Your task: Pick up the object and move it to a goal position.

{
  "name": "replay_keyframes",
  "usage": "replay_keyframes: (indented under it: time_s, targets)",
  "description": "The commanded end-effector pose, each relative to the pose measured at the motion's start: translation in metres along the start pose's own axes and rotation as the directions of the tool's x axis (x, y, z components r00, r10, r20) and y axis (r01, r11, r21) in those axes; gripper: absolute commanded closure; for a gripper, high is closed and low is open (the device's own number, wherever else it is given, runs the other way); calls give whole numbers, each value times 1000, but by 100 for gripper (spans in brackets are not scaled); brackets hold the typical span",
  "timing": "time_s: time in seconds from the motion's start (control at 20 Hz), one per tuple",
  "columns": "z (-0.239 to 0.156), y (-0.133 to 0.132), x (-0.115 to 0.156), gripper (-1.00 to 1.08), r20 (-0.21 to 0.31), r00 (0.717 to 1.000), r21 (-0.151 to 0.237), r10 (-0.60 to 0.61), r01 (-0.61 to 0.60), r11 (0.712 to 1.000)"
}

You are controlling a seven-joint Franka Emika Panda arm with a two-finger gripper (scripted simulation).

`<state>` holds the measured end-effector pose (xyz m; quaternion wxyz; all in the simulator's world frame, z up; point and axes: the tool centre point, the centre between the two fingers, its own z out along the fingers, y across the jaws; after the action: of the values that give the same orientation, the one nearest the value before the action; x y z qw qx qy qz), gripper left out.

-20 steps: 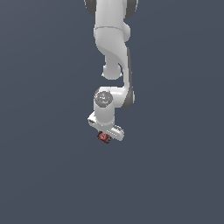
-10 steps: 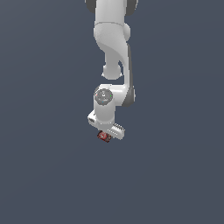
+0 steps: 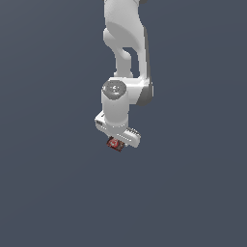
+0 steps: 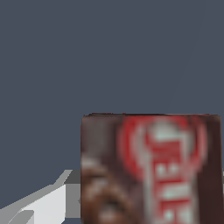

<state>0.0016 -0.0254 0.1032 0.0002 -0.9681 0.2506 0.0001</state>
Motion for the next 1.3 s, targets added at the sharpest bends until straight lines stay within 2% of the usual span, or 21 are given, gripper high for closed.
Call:
replay_keyframes:
  time_s: [0.0,0.7,0.95,1.25]
  targets:
    - [-27,-3,1,108,-1,1000,0,0,0,1000]
    - [-182,-19,9,108,-1,1000,-1,1,-1,1000]
    - [-215,-24,12,108,-1,1000,-1,0,0,1000]
    - [-237,-27,14,108,-1,1000,-1,0,0,1000]
